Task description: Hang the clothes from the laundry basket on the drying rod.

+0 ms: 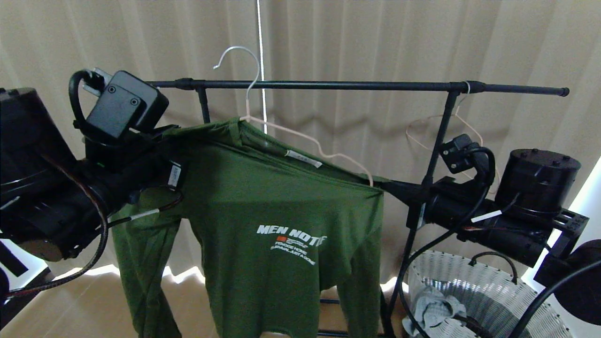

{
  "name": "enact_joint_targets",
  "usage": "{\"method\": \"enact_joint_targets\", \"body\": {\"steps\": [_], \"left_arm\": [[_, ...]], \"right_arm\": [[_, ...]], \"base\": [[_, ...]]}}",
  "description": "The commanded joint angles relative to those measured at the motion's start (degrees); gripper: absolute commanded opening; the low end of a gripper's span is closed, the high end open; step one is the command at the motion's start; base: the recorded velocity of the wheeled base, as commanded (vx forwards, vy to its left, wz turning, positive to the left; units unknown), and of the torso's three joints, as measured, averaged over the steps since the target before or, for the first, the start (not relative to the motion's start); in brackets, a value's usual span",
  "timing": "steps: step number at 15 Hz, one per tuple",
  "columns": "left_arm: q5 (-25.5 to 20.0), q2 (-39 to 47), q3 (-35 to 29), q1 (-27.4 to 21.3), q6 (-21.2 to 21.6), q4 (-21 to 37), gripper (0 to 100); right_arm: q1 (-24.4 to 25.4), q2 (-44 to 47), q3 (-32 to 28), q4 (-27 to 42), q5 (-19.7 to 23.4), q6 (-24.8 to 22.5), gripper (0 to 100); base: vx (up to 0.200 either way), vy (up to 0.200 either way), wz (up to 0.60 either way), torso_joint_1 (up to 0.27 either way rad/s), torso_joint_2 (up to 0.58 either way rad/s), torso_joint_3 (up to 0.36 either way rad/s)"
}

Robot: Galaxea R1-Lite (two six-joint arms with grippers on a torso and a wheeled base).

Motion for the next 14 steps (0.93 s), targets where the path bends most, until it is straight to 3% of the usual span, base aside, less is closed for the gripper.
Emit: {"method": "enact_joint_targets", "body": {"steps": [1, 6, 7, 10, 14], "left_arm": [[0.0, 0.2, 1.5, 1.9, 1.2, -0.1, 0], [0.2, 0.7, 1.5, 2.7, 1.3, -0.1, 0], [0.3, 0.9, 1.5, 2.7, 1.2, -0.1, 0], [0.3, 0.9, 1.4, 1.3, -0.1, -0.1, 0], [0.7, 1.4, 1.1, -2.4, -5.2, -0.2, 0]], "right_arm": [[-0.1, -1.3, -1.5, 0.9, 0.0, 0.0, 0], [2.8, -5.6, -3.3, 7.9, 0.4, 0.0, 0], [5.1, -7.0, -3.3, 8.9, 0.4, 0.0, 100], [11.0, -9.2, -3.3, 11.1, 0.2, -1.3, 100], [11.7, -8.0, -5.0, 13.8, 0.2, -9.6, 100]], "base": [[0.0, 0.0, 0.0, 0.0, 0.0, 0.0], [0.0, 0.0, 0.0, 0.0, 0.0, 0.0], [0.0, 0.0, 0.0, 0.0, 0.0, 0.0], [0.0, 0.0, 0.0, 0.0, 0.0, 0.0], [0.0, 0.0, 0.0, 0.0, 0.0, 0.0]]}}
